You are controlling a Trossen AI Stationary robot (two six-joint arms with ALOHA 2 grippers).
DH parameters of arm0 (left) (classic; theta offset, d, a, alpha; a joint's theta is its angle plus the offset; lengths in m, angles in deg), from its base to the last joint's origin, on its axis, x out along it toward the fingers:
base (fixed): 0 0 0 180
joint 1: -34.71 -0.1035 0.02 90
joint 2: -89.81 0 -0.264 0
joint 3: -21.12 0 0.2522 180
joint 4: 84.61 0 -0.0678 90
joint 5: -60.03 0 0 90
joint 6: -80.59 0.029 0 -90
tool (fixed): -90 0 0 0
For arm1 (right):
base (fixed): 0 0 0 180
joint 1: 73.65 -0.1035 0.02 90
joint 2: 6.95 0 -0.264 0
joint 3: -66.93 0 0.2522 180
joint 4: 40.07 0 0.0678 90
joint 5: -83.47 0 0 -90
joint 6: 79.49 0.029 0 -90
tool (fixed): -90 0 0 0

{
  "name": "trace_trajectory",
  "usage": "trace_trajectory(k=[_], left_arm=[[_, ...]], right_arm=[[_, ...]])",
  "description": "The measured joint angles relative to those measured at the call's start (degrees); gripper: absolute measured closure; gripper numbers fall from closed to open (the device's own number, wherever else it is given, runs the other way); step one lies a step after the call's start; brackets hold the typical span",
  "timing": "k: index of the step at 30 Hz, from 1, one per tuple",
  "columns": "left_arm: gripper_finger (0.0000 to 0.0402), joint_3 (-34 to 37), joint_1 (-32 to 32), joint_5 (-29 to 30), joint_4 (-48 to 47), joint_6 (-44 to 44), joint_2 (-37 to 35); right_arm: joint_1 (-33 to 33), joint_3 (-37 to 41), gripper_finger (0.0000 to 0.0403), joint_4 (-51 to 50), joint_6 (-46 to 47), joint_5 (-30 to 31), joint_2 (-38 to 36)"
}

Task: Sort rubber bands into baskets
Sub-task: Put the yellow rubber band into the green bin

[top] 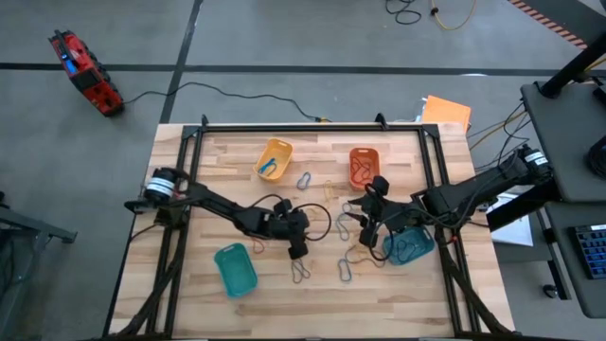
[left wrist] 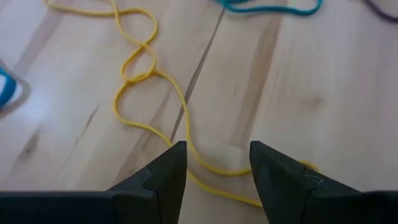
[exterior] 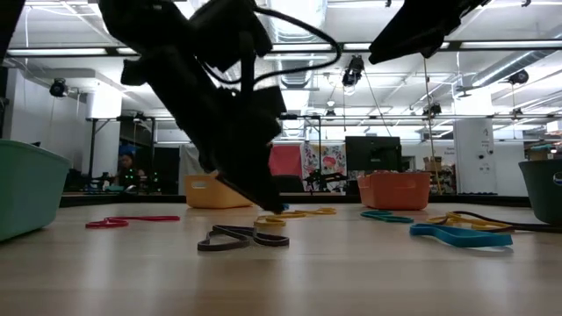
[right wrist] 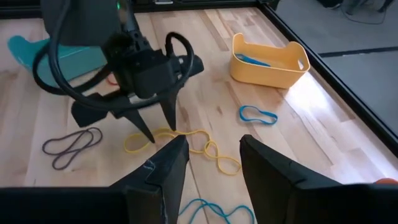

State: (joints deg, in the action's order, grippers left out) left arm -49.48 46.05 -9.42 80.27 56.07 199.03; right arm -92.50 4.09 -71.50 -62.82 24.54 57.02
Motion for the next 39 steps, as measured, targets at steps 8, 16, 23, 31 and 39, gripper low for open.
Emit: trace_trajectory(k=[8,16,23,31,39], left_arm=[[0.0242,-0.15,0.00,0.61,2.55,-1.49,2.79],[0.0263,-0.24,-0.03,0.44,2.30,-1.79,3.18],[0.0358,-0.26,-0.07,-0.08,1.41,-1.65,3.24],[0.0400,-0.20,-0.06,0.17,1.03,-0.16,2.75],[0.0401,-0.14,0.89,-1.48,-2.08,3.07,-3.18]], right_arm=[[0.00,0.00,0.0252,0.04,0.31,0.02,0.00],[0.00,0.02,0.0257,0.00,0.31,0.02,0.00],[0.00,0.02,0.0251,0.00,0.31,0.02,0.00],[0.00,0.47,0.0255,-0.02,0.31,0.02,0.00],[0.00,1.40,0.0257,-0.04,0.33,0.02,0.00]])
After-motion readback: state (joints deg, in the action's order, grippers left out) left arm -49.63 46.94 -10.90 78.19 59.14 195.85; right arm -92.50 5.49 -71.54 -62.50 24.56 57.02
